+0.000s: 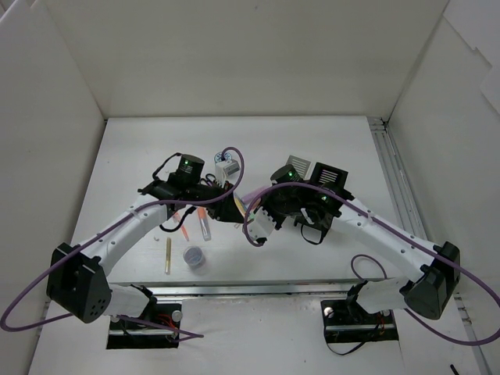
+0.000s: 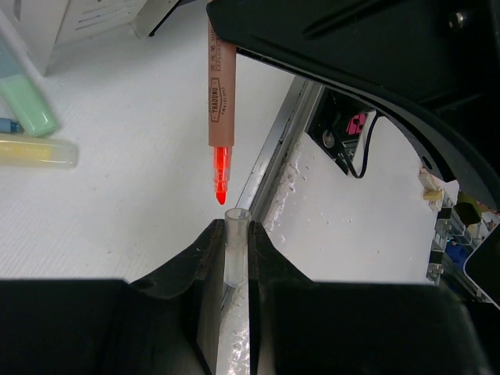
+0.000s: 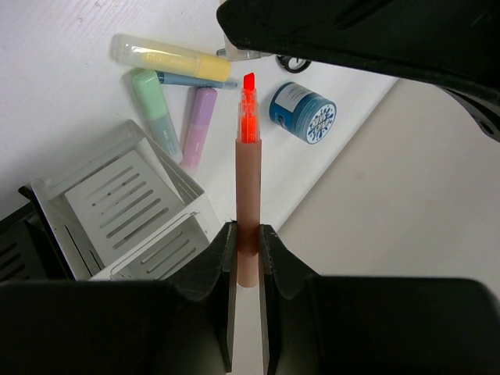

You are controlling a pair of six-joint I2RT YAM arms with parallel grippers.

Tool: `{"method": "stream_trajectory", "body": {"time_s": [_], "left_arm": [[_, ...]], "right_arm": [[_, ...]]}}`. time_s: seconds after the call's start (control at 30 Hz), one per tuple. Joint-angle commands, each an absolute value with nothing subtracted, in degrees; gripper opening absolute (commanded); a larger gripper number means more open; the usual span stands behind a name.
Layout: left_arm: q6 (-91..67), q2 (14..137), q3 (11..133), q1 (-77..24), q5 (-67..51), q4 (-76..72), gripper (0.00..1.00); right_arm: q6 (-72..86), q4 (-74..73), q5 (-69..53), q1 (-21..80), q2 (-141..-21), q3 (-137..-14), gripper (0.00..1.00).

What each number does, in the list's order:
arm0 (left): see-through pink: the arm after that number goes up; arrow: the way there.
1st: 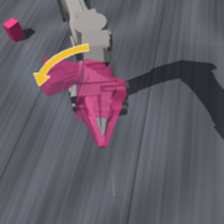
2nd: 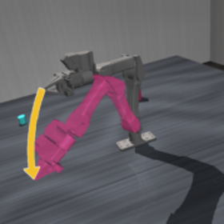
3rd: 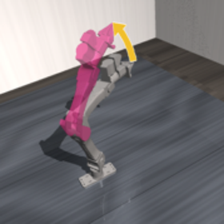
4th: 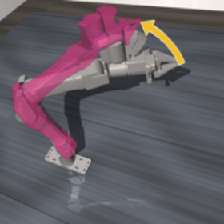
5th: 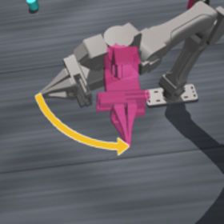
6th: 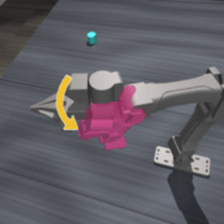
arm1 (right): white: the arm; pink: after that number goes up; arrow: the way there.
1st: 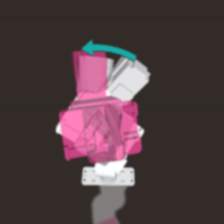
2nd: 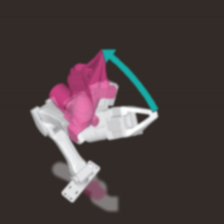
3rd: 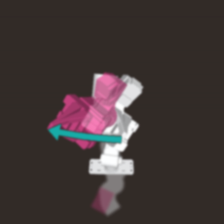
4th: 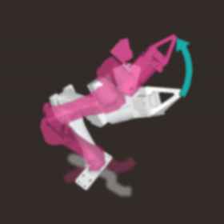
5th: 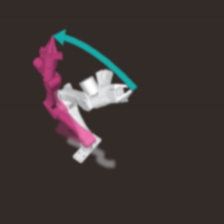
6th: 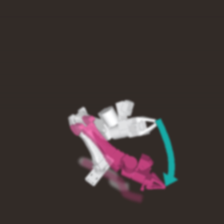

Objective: Sort the stationery into containers
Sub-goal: Close the pen cap on the pen.

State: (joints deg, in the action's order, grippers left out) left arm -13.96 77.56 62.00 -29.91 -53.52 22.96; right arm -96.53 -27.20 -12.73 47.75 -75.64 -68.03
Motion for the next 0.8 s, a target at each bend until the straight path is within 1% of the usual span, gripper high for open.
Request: {"method": "stream_trajectory", "body": {"time_s": [0.0, 0.37, 0.77], "left_arm": [[-14.06, 75.06, 63.19, -30.15, -54.14, 20.3, 0.0], [-14.15, 75.67, 63.72, -30.15, -53.79, 20.13, 0.0], [-14.33, 76.2, 63.98, -30.15, -54.05, 19.78, 0.0]], "right_arm": [[-96.59, -25.58, -12.39, 48.25, -74.97, -68.82, 0.0], [-97.82, -25.58, -14.06, 48.52, -72.51, -67.15, 0.0], [-99.4, -25.58, -16.52, 49.66, -72.68, -66.44, 0.0]]}}
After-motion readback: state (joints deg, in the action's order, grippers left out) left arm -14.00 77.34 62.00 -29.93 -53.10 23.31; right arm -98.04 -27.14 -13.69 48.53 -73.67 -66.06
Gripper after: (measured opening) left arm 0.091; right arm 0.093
